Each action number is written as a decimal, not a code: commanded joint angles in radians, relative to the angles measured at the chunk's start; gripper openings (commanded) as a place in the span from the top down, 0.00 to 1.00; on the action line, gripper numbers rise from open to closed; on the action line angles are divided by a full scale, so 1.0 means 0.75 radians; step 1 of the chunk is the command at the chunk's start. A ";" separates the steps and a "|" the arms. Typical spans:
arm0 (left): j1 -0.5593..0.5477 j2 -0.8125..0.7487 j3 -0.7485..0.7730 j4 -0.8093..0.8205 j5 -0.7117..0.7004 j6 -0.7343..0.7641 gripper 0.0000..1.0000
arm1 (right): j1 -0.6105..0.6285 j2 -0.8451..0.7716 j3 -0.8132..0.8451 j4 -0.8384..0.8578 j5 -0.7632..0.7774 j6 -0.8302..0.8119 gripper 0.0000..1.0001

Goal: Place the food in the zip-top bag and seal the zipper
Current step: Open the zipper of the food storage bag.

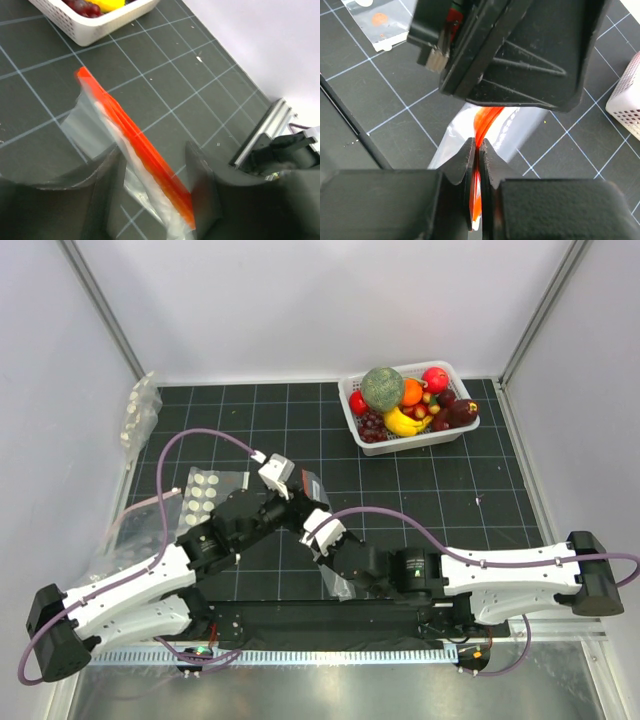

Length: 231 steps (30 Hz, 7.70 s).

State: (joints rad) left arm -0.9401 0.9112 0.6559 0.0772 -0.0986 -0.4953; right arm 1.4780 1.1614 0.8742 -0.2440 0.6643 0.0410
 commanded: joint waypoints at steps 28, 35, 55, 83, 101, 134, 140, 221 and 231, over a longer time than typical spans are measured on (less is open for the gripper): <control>0.012 -0.252 -0.136 0.443 0.493 0.129 0.99 | -0.122 -0.477 -0.180 0.215 -0.546 0.099 0.62; 0.012 -0.282 -0.148 0.566 0.751 0.114 1.00 | -0.122 -0.426 -0.161 0.215 -0.769 0.066 0.64; 0.012 -0.407 -0.232 0.709 0.866 0.110 1.00 | -0.120 -0.377 -0.147 0.221 -0.896 0.046 0.70; 0.012 -0.325 -0.288 0.754 0.471 -0.010 1.00 | -0.036 -0.332 -0.178 0.313 -0.276 0.037 0.79; 0.012 -0.352 -0.318 0.740 0.367 -0.019 1.00 | -0.005 -0.215 -0.157 0.385 -0.182 0.027 0.73; 0.012 -0.591 -0.314 0.523 0.240 0.143 0.99 | 0.001 -0.315 -0.206 0.411 -0.346 0.023 0.69; 0.012 -0.585 -0.312 0.521 0.246 0.143 1.00 | 0.003 -0.291 -0.196 0.411 -0.381 0.017 0.69; 0.012 -0.585 -0.355 0.572 0.203 0.082 0.99 | 0.009 -0.197 -0.212 0.515 -0.192 0.025 0.75; 0.012 -0.546 -0.376 0.643 0.213 0.037 1.00 | 0.009 -0.160 -0.202 0.530 -0.180 0.019 0.75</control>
State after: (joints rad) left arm -0.9344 0.4976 0.3805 0.4824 0.0540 -0.4500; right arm 1.4780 1.0370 0.6777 0.1005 0.5003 0.0555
